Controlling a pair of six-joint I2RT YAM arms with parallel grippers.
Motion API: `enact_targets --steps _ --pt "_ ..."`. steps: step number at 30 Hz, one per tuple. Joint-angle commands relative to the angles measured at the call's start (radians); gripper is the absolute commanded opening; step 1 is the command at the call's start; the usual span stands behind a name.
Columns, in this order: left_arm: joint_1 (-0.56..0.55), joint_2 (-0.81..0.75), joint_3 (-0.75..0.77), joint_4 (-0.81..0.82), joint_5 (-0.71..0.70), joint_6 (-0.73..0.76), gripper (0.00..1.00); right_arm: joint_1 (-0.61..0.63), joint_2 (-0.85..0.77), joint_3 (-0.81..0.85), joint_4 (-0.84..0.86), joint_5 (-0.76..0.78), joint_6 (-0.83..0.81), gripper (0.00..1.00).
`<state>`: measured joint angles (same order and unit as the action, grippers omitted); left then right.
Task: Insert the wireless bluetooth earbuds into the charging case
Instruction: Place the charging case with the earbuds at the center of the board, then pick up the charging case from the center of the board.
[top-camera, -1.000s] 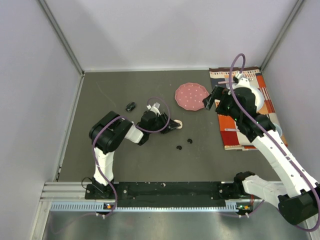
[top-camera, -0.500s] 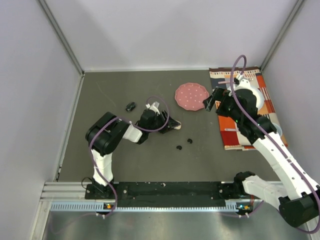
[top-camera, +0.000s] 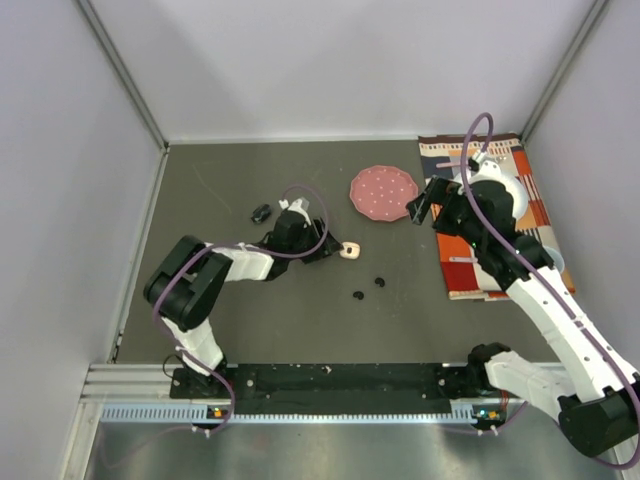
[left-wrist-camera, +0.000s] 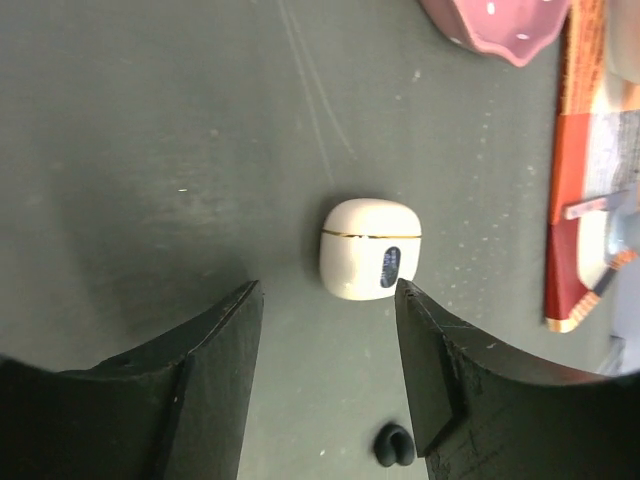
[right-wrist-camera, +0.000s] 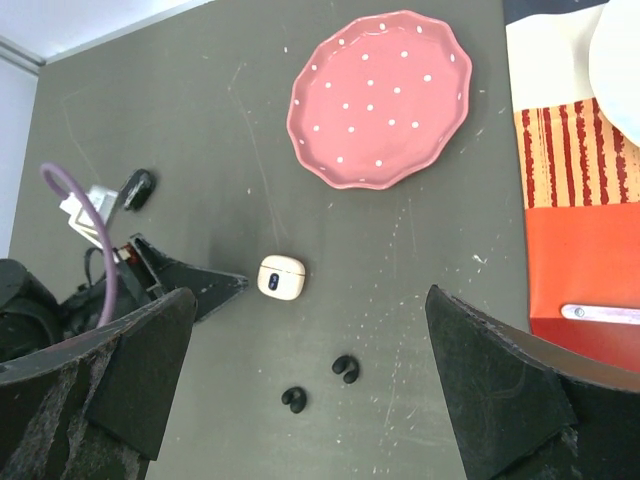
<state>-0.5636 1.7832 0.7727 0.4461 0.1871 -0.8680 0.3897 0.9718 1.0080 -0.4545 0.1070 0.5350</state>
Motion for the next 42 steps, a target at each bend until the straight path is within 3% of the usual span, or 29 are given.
enact_targets --steps 1,9,10,13,23,30,40,42 --pt "0.014 -0.102 0.066 -0.208 -0.090 0.145 0.61 -0.012 -0.013 -0.003 0.031 0.007 -0.009 0.99" --pt "0.037 -0.199 0.115 -0.322 -0.178 0.302 0.61 -0.011 0.019 0.006 0.031 0.014 -0.044 0.99" --pt "0.039 -0.200 0.126 -0.366 -0.255 0.331 0.63 -0.012 0.021 0.009 0.031 0.013 -0.053 0.99" --pt "0.063 -0.194 0.163 -0.415 -0.297 0.418 0.64 -0.012 0.044 0.015 0.033 0.007 -0.082 0.99" --pt "0.355 -0.222 0.201 -0.487 -0.248 0.527 0.70 -0.012 0.100 0.038 0.031 0.010 -0.113 0.99" --pt "0.401 -0.179 0.221 -0.421 -0.339 0.653 0.76 -0.014 0.160 0.064 0.034 -0.021 -0.107 0.99" --pt "0.442 -0.044 0.382 -0.441 -0.147 0.826 0.76 -0.012 0.176 0.061 0.034 -0.029 -0.113 0.99" --pt "0.445 0.019 0.434 -0.555 -0.129 0.860 0.75 -0.012 0.176 0.058 0.034 -0.027 -0.116 0.99"
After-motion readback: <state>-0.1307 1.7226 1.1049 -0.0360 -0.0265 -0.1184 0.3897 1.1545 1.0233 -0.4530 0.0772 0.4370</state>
